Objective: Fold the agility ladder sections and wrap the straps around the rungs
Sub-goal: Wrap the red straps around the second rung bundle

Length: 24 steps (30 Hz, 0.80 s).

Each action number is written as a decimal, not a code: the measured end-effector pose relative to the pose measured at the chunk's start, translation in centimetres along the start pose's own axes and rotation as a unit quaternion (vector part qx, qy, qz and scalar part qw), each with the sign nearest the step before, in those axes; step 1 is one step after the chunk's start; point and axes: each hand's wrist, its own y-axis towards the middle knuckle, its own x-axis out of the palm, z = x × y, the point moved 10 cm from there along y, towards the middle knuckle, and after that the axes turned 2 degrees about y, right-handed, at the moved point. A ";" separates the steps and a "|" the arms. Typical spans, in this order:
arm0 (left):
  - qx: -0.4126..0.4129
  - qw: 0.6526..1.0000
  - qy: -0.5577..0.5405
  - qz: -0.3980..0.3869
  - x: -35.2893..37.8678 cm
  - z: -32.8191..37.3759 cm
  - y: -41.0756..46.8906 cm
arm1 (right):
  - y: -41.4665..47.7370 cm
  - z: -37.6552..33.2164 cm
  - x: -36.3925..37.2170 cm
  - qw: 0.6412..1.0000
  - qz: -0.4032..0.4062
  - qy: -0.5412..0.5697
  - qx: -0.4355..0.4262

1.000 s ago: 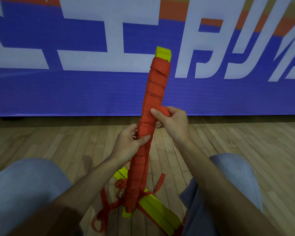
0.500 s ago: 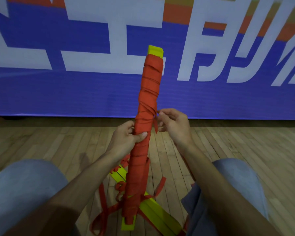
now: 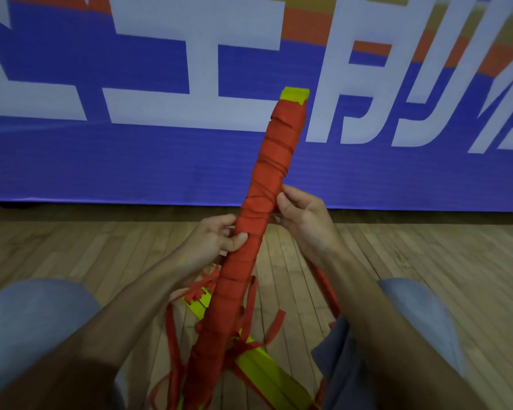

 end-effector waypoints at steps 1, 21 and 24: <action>-0.005 1.000 -0.012 -0.012 0.0 -0.1 0.0 | -0.1 -0.1 0.4 1.000 -0.019 0.007 -0.001; -0.033 0.999 -0.039 0.013 1.6 -2.2 0.5 | -0.7 1.1 -1.6 0.983 0.119 0.123 0.067; -0.005 0.996 0.031 0.081 1.9 -2.8 0.5 | -0.9 1.2 -2.2 0.982 0.163 0.076 0.055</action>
